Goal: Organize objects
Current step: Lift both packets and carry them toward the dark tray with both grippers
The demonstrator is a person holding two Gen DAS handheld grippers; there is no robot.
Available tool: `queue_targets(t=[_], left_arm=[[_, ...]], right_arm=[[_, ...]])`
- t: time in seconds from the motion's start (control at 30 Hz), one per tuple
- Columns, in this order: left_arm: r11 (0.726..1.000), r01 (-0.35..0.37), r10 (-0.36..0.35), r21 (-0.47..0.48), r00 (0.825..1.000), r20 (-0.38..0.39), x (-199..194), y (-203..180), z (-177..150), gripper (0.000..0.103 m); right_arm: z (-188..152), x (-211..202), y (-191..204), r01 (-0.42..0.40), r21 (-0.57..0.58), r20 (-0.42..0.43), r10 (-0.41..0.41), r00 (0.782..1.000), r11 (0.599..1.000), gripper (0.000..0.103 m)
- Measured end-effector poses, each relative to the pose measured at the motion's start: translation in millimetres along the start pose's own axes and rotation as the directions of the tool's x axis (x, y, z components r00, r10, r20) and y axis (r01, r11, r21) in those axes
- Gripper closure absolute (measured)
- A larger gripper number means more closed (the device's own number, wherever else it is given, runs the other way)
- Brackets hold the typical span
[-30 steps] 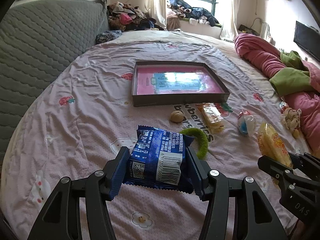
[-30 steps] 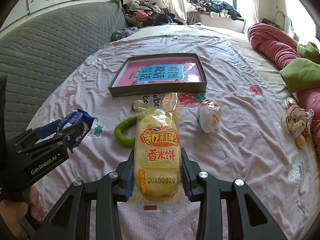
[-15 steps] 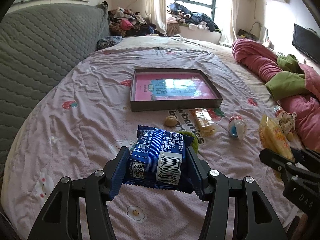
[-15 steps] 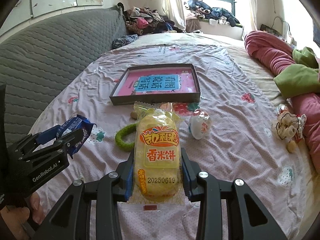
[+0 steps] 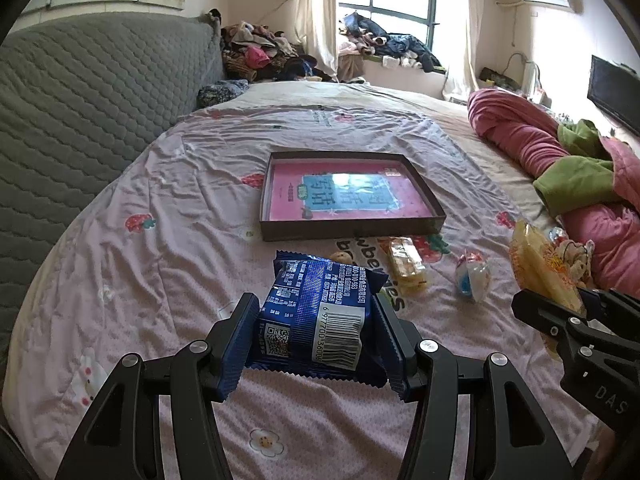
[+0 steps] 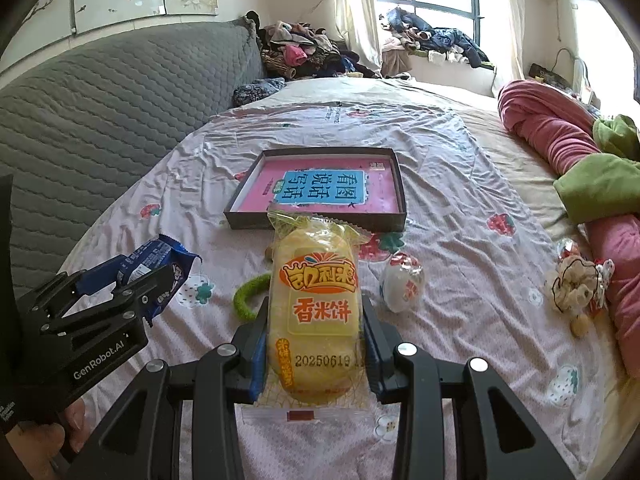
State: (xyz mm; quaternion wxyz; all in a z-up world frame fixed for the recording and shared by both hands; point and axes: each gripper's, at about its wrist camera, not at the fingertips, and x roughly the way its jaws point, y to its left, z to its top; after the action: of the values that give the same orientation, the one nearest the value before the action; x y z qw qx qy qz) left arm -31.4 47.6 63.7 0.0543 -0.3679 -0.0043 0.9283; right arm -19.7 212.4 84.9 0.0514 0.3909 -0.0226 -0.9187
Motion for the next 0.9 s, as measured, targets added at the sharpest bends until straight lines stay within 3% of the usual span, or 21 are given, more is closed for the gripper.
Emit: queue_targets(t=[0.9], left_arm=[[1.0,0.002,-0.003,0.013,0.999,0.033,36,-20,60,0.044]], right_arm=[[55,30,-7,-0.007,-0.046,0.025,0.008,1.0,0.999,0.064]])
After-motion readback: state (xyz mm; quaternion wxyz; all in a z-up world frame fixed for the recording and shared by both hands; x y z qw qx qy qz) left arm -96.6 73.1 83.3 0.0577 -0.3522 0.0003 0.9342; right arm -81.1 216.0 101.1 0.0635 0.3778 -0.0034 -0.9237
